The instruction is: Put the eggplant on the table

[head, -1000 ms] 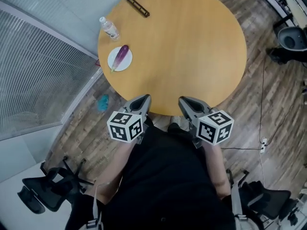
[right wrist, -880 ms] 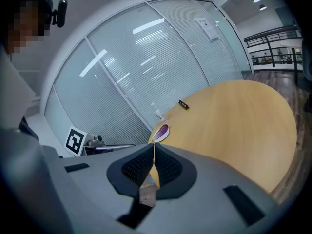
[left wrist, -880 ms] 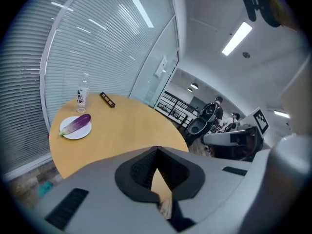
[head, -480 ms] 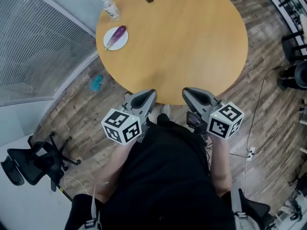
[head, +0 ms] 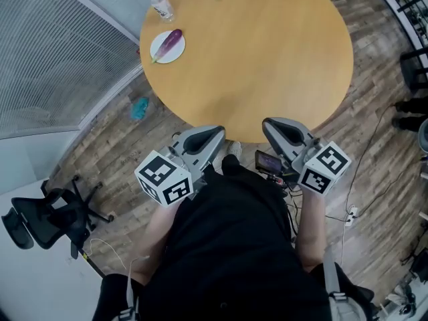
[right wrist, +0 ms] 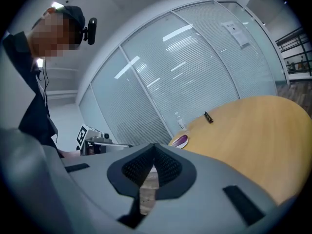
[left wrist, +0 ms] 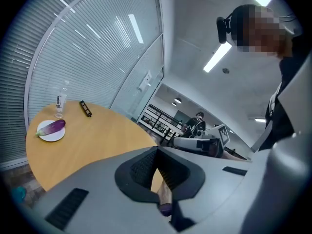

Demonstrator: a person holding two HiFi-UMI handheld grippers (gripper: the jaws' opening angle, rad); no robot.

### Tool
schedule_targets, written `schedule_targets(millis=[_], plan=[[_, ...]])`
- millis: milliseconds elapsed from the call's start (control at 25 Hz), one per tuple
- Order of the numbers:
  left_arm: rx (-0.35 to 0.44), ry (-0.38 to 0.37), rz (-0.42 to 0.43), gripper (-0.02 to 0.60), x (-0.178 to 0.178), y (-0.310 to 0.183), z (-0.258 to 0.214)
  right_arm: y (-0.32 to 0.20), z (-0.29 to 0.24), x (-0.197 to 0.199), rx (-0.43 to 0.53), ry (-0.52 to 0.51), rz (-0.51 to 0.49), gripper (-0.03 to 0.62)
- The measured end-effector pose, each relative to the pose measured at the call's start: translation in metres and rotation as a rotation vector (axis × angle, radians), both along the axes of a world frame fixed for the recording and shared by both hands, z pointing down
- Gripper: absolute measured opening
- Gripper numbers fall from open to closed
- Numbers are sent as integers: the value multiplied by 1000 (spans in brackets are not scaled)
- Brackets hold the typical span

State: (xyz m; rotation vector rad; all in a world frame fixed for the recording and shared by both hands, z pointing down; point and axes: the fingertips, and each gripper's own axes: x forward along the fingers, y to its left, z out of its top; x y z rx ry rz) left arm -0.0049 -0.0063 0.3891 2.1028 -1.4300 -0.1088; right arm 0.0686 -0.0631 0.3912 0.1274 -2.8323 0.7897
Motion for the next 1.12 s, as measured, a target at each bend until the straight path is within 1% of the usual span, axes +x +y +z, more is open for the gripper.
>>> schedule_targets(millis=[120, 280, 560, 960, 1120], plan=[[-3, -16, -6, 11, -8, 11, 1, 9, -1, -10, 8, 0, -16, 17], [-4, -17, -15, 11, -19, 20, 2, 13, -7, -20, 12, -15, -26, 17], [1, -11, -11, 11, -31, 31, 3, 22, -9, -27, 15, -10, -13, 17], [0, -6, -2, 11, -23, 28, 6, 29, -4, -24, 19, 17, -22, 17], [0, -1, -9, 11, -23, 28, 9, 27, -1, -23, 18, 25, -6, 17]])
